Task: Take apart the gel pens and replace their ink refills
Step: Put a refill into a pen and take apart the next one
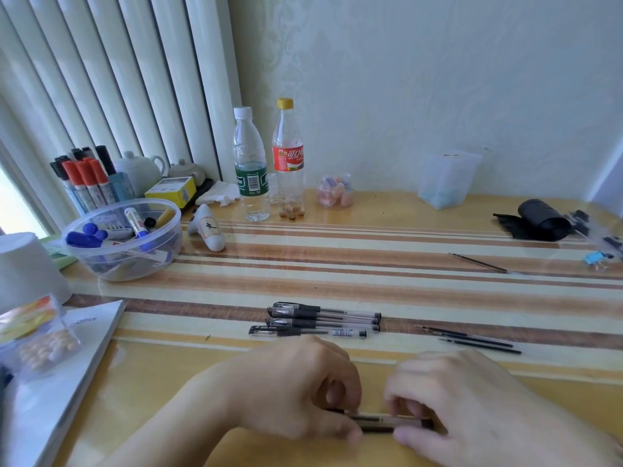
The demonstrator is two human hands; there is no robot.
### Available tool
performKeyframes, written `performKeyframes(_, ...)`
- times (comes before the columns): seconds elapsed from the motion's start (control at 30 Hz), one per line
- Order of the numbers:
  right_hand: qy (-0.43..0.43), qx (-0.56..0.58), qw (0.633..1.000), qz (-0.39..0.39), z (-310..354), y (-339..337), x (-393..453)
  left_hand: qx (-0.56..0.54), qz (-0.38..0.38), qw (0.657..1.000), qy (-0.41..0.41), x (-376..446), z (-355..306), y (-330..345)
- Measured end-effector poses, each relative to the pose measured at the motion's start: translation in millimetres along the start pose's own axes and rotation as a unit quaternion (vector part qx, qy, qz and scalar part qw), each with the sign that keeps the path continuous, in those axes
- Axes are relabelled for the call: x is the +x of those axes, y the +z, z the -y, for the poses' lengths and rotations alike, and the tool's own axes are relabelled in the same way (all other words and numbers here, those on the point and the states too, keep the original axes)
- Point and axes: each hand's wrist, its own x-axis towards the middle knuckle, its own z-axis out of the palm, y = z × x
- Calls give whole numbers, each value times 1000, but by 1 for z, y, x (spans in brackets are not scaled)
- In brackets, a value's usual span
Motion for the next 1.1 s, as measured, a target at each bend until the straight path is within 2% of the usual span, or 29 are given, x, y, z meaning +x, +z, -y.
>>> performKeyframes(0.03,0,8,1000,4,0,0,-1,-13,-17,1000,-9,0,4,-1)
performKeyframes(0.1,18,19,1000,-2,-3,-5,-3,-12,-98,994,-39,-1,17,-5)
performKeyframes(0.17,74,40,996,-18,-13,-15,-6,38,-197,976,-82,-4,34,-8)
performKeyframes(0.23,142,56,986,-69,-32,-20,-12,103,-232,961,-113,-5,45,-8)
performKeyframes(0.3,202,32,974,-98,-53,-23,-19,124,-228,958,-124,-4,50,-5)
performKeyframes(0.4,272,32,959,-72,-71,-16,-21,129,-220,960,-115,-3,48,-4)
performKeyframes(0.6,295,50,953,-41,-80,-6,-19,141,-197,963,-114,-1,46,-2)
performKeyframes(0.73,291,37,956,-29,-81,-5,-20,143,-191,965,-112,-1,47,0)
performKeyframes(0.97,243,-59,967,-51,-67,-7,-20,163,-195,963,-88,-1,45,3)
performKeyframes(1.03,201,-22,975,-97,-59,-10,-19,159,-197,965,-73,-1,42,2)
performKeyframes(1.1,185,87,967,-154,-43,-10,-12,151,-208,965,-52,1,35,2)
